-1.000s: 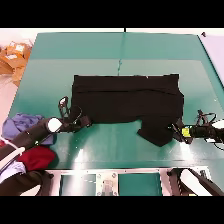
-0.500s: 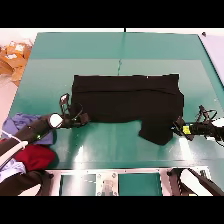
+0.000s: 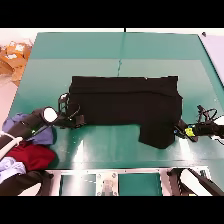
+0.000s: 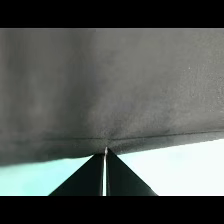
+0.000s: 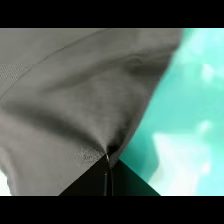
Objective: Fold the shirts.
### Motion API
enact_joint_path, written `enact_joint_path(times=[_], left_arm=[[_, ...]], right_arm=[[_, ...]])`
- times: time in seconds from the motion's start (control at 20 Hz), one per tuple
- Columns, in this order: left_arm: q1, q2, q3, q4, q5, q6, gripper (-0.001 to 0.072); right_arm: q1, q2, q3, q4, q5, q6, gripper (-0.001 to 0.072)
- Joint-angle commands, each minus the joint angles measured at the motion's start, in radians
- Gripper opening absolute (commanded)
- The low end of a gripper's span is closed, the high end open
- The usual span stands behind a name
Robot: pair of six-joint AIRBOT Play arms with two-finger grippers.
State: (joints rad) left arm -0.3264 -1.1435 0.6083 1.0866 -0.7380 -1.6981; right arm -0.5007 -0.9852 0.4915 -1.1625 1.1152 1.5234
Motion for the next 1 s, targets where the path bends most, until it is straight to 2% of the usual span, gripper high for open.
enact_joint_path(times=[0.0, 0.05, 0.1, 0.15, 0.2, 0.3, 0.35, 0.4, 0.55, 0.6, 0.65, 0.75, 0.85, 0.9, 0.95], left_arm=[[0.004, 0.028, 0.004, 0.094, -0.124, 0.0, 0.0024], [0.004, 0.027, 0.004, 0.095, -0.116, -0.015, 0.0026], [0.004, 0.027, 0.005, 0.075, -0.101, -0.045, 0.0224], [0.004, 0.027, 0.004, 0.047, -0.084, -0.076, 0.054], [0.004, 0.027, 0.005, 0.023, -0.069, -0.087, 0.0597], [0.004, 0.031, 0.005, 0.017, -0.098, -0.094, 0.0585], [0.004, 0.033, 0.004, 0.019, -0.135, -0.093, 0.0457], [0.004, 0.038, 0.002, 0.029, -0.178, -0.092, 0.0235], [0.004, 0.118, -0.039, 0.03, -0.281, -0.109, 0.024], [0.004, 0.168, -0.064, 0.036, -0.302, -0.131, 0.0204], [0.004, 0.237, -0.105, 0.035, -0.296, -0.192, 0.0027], [0.004, 0.354, -0.209, 0.006, -0.167, -0.318, 0.0053], [0.004, 0.375, -0.309, -0.066, 0.055, -0.371, 0.0716], [0.003, 0.366, -0.348, -0.134, 0.148, -0.361, 0.0636], [-0.008, 0.348, -0.372, -0.19, 0.22, -0.339, 0.0588]], right_arm=[[0.002, 0.021, 0.002, -0.074, 0.035, 0.055, 0.0014], [0.003, 0.023, 0.002, -0.064, 0.036, 0.054, 0.0014], [0.003, 0.023, 0.001, -0.057, 0.037, 0.054, 0.0014], [0.003, 0.023, 0.001, -0.055, 0.038, 0.054, 0.0015], [0.003, 0.023, 0.001, -0.045, 0.038, 0.045, 0.0015], [0.003, 0.023, 0.001, -0.034, 0.034, 0.036, 0.0015], [0.003, 0.023, 0.001, -0.032, 0.027, 0.036, 0.0014], [0.003, 0.023, 0.001, -0.023, 0.019, 0.036, 0.0015], [0.003, 0.022, 0.001, -0.001, -0.019, 0.035, 0.0015], [0.003, 0.022, 0.001, 0.003, -0.034, 0.032, 0.0015], [0.003, 0.022, 0.001, 0.003, -0.05, 0.031, 0.0015], [0.003, 0.022, 0.001, 0.004, -0.061, 0.031, 0.0015], [0.003, 0.022, 0.001, 0.039, -0.068, 0.008, 0.0015], [0.003, 0.022, 0.001, 0.056, -0.068, -0.002, 0.0015], [0.003, 0.022, 0.001, 0.064, -0.068, -0.009, 0.0015]])
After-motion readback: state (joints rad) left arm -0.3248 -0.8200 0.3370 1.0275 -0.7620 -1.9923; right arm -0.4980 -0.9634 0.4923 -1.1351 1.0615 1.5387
